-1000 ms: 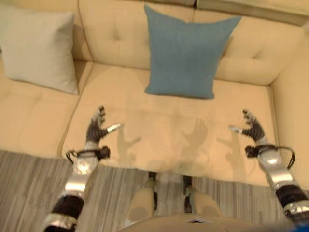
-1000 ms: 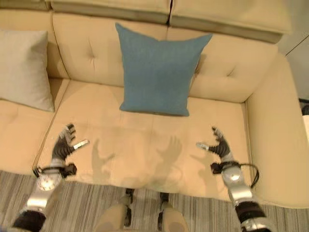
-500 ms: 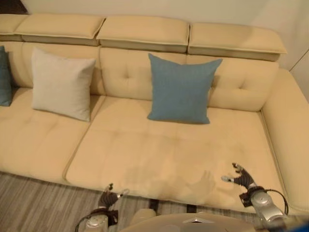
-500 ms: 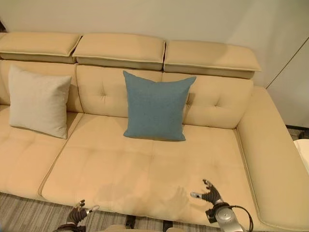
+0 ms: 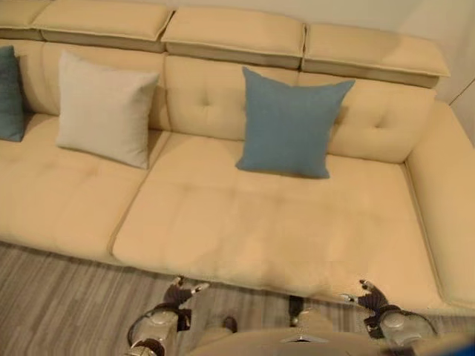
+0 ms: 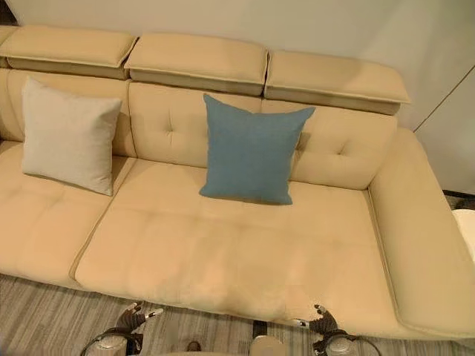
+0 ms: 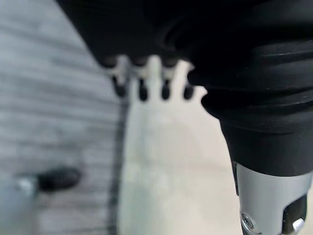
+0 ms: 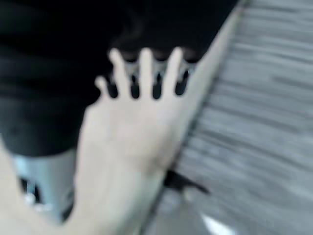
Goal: Pick up all the scattered cushions and arrange them neatly on the sofa.
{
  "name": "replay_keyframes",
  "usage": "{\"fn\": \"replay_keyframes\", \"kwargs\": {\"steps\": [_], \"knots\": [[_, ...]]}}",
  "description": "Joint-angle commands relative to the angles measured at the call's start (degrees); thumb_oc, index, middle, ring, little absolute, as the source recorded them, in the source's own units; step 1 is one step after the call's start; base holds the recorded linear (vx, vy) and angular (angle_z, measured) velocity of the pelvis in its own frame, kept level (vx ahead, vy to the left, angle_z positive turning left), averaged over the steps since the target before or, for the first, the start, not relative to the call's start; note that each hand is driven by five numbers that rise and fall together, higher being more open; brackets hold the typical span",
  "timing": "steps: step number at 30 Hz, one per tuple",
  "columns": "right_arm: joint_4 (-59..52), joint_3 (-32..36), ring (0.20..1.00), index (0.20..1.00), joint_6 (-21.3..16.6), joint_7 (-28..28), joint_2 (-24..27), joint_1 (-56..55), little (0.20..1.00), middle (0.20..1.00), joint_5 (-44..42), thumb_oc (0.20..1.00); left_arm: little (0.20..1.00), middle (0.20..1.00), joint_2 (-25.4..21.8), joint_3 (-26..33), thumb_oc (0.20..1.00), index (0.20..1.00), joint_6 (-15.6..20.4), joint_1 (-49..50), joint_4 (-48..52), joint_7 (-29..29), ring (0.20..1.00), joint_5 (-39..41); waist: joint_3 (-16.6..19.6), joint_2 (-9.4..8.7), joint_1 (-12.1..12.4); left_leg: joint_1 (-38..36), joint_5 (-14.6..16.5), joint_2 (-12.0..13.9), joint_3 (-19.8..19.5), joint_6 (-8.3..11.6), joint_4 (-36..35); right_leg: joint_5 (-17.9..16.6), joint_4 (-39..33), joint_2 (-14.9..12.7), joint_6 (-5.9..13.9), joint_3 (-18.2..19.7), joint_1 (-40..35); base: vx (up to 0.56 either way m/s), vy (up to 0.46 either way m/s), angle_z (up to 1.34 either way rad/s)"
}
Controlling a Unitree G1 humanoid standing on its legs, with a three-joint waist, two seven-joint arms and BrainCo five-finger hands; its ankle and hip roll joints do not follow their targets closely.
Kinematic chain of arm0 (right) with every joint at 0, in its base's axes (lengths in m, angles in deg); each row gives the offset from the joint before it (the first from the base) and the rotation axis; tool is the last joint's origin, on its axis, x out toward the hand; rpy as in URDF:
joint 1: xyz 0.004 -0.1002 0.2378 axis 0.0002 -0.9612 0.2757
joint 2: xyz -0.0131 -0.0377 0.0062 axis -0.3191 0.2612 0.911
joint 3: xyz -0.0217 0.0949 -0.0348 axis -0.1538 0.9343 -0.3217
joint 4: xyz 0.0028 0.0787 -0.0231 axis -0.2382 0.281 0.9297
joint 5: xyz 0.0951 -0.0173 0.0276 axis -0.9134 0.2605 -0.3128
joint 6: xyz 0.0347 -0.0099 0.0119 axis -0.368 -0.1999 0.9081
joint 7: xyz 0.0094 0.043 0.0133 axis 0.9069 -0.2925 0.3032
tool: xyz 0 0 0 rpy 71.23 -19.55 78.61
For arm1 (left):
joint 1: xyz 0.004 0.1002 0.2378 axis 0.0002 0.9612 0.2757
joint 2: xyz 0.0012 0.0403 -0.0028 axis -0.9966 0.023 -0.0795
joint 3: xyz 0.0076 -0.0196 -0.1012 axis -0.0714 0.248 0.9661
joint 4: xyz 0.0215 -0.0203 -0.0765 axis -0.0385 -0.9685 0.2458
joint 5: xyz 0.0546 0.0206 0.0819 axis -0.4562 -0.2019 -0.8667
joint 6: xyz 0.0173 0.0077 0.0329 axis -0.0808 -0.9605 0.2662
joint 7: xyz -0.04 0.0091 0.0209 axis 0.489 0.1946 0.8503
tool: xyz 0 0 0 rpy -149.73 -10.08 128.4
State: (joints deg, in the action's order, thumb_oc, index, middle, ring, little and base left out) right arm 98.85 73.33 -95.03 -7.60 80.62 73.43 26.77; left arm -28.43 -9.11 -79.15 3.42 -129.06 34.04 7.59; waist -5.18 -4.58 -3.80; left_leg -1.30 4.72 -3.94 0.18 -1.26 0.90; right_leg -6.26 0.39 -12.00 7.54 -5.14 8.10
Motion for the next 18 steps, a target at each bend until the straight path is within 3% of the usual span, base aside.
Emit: {"fn": "replay_keyframes", "kwargs": {"steps": [1, 4, 7, 9, 10, 18], "knots": [[-1.29, 0.35, 1.000, 1.000, 0.54, -0.87, 1.89, 2.68, 1.000, 1.000, -0.98, 1.000, 1.000, 1.000, -0.81, 1.77, 1.000, 1.000, -0.09, 0.70, 0.55, 0.43, 1.000, -1.63, -1.37, 0.78, 1.13, 0.28, 0.03, 1.49, -1.80, 3.61, 1.41, -4.05, 1.47, 4.32, 2.87, 1.20, 3.99, -0.20, 0.101, -0.39], [1.23, 0.38, 1.000, 1.000, 1.34, -1.17, 1.30, 3.42, 1.000, 1.000, -0.58, 1.000, 1.000, 1.000, -1.71, 1.91, 1.000, 1.000, -0.52, -0.03, -0.78, -0.01, 1.000, -2.43, -2.02, 1.37, 1.53, 2.12, -1.08, 1.86, -1.61, 2.68, 1.95, -0.26, 7.68, 5.50, 1.93, 3.64, 3.78, -0.21, 0.087, -0.11], [3.63, 1.04, 1.000, 1.000, 1.92, -1.16, 1.12, 3.19, 1.000, 1.000, 0.22, 1.000, 1.000, 1.000, -1.89, 2.61, 1.000, 1.000, -1.16, 0.25, -2.16, 0.14, 1.000, -2.85, -0.87, 2.27, 3.29, 3.07, -1.80, 2.67, -1.27, 2.17, 1.51, 3.65, 11.00, 4.71, 0.76, 1.21, 0.69, -0.12, 0.023, -0.05], [4.04, 1.62, 1.000, 1.000, 2.35, -1.07, 1.26, 2.52, 1.000, 1.000, 0.60, 1.000, 1.000, 1.000, -2.00, 3.44, 1.000, 1.000, -1.34, 0.70, -2.30, 0.23, 1.000, -2.32, -0.08, 1.63, 4.49, 3.08, -2.00, 2.37, -0.72, 2.64, 1.22, 3.66, 6.68, 4.00, 1.07, -0.48, -3.08, -0.03, -0.032, -0.17], [4.52, 1.44, 1.000, 1.000, 2.60, -0.87, 1.55, 2.58, 1.000, 1.000, 1.32, 1.000, 1.000, 1.000, -3.32, 4.12, 1.000, 1.000, -2.75, -0.98, -3.77, 0.87, 1.000, -2.74, 0.67, 1.47, 4.16, 2.83, -2.23, 2.40, -0.55, 2.88, 0.79, 3.75, 5.05, 4.22, 1.31, 0.00, -3.48, 0.04, -0.046, -0.22], [5.51, 1.68, 1.000, 1.000, 3.11, -0.17, 2.55, 2.64, 1.000, 1.000, 1.17, 1.000, 1.000, 1.000, -3.39, 5.26, 1.000, 1.000, -2.56, -1.02, -4.39, 2.20, 1.000, -2.14, 3.69, 1.55, 3.10, -0.14, -3.84, 4.26, 0.58, 4.24, -3.22, 2.85, -3.92, 6.06, 1.03, 0.79, -7.89, 0.03, -0.074, -0.16]]}}
